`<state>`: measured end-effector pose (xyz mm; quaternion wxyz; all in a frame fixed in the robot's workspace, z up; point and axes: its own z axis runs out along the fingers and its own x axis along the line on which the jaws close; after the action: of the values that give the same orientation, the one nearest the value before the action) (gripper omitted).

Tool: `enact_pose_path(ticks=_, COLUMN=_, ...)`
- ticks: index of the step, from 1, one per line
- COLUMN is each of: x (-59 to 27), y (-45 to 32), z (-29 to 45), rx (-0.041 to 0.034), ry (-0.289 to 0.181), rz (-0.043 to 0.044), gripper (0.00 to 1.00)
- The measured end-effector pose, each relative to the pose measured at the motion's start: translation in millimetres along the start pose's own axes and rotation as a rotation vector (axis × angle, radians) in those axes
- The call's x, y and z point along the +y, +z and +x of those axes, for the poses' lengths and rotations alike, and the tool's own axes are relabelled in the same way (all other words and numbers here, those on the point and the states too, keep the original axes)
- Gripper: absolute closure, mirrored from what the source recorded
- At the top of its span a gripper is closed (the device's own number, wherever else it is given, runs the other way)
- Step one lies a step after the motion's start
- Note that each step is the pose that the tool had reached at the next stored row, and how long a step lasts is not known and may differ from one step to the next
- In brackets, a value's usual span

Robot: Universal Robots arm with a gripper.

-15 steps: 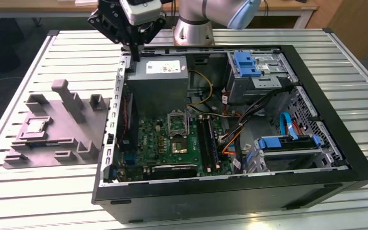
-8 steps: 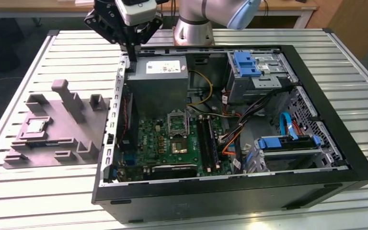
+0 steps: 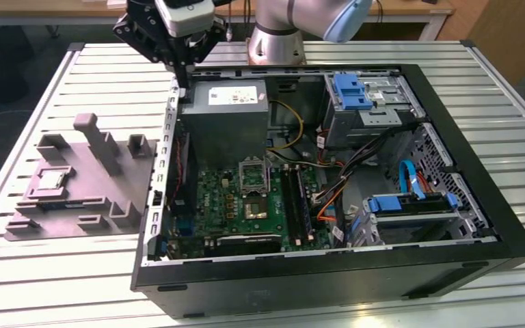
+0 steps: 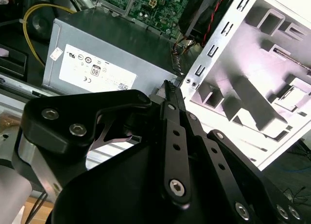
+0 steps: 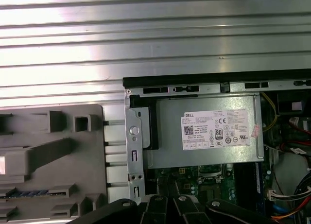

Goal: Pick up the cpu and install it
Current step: 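Reach for the cpu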

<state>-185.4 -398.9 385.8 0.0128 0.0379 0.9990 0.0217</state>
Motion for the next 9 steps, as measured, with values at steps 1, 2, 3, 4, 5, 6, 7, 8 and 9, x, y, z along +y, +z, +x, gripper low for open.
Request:
enact_pose_path(ticks=1, x=-0.1, y=0.0, z=1.0, rx=0.0000, ry=0.000, rz=0.0000, gripper=0.89)
enact_pose_path(ticks=2, x=-0.1, y=0.0, z=1.9, rx=0.0001, ry=0.000, rz=0.0000, gripper=0.89)
enact_pose_path(ticks=3, x=-0.2, y=0.0, z=2.7, rx=0.0000, ry=0.000, rz=0.0000, gripper=0.89)
enact_pose_path(ticks=4, x=-0.3, y=0.0, z=3.5, rx=0.0000, ry=0.000, rz=0.0000, gripper=0.89)
enact_pose_path(ticks=5, x=-0.3, y=0.0, z=4.4, rx=0.0000, ry=0.000, rz=0.0000, gripper=0.89)
enact_pose_path(ticks=6, x=-0.4, y=0.0, z=5.5, rx=0.0000, ry=0.000, rz=0.0000, gripper=0.89)
enact_pose_path(ticks=7, x=-0.5, y=-0.1, z=6.8, rx=0.0000, ry=0.000, rz=0.0000, gripper=0.89)
enact_pose_path(ticks=8, x=-0.6, y=-0.1, z=8.3, rx=0.0000, ry=0.000, rz=0.0000, gripper=0.89)
enact_pose_path(ticks=9, x=-0.7, y=-0.1, z=10.1, rx=0.0002, ry=0.000, rz=-0.0004, gripper=0.89)
